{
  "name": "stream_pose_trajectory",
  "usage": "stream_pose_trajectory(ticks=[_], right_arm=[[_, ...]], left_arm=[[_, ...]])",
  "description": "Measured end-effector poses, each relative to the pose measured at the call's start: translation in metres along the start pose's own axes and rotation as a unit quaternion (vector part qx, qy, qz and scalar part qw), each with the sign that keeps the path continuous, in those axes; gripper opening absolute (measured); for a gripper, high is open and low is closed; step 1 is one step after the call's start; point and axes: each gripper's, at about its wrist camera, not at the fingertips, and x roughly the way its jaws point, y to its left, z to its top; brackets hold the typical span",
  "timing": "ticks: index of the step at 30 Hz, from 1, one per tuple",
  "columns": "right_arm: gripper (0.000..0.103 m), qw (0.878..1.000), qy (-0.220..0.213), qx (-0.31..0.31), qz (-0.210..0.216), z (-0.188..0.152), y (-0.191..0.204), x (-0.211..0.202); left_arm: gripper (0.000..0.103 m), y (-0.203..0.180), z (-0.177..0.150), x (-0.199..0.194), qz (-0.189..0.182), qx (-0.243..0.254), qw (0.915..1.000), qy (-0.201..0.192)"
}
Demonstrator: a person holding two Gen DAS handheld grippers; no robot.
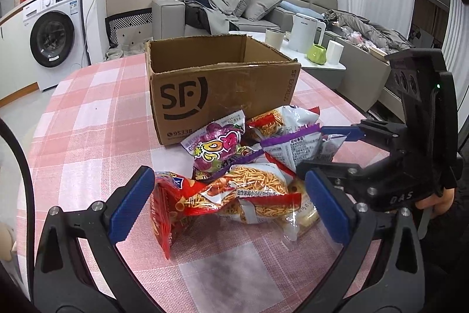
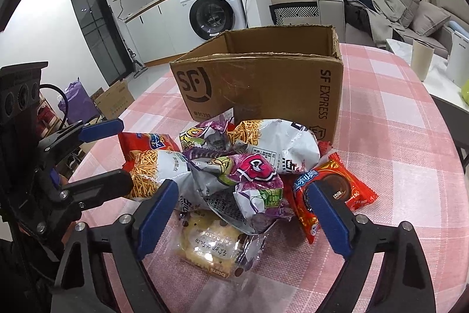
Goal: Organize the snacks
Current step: 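Reach the right gripper to the white-and-purple chip bag and close on it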
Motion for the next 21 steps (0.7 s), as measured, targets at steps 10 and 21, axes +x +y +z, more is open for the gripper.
stream_pose_trajectory(ticks=[10, 21], right_arm=[[0.075, 1.000, 0.004, 0.018, 0.001, -0.003, -0.004, 0.013], [0.057, 0.999, -0.009, 0.024, 0.019, -0.002, -0.004, 0.011]], left_arm=[[0.102, 0.000, -0.002, 0.003, 0.002, 0.003, 1.0000, 0.003], [0.102, -0.001, -0.002, 0.002, -0.001, 0.004, 1.0000, 0.004]])
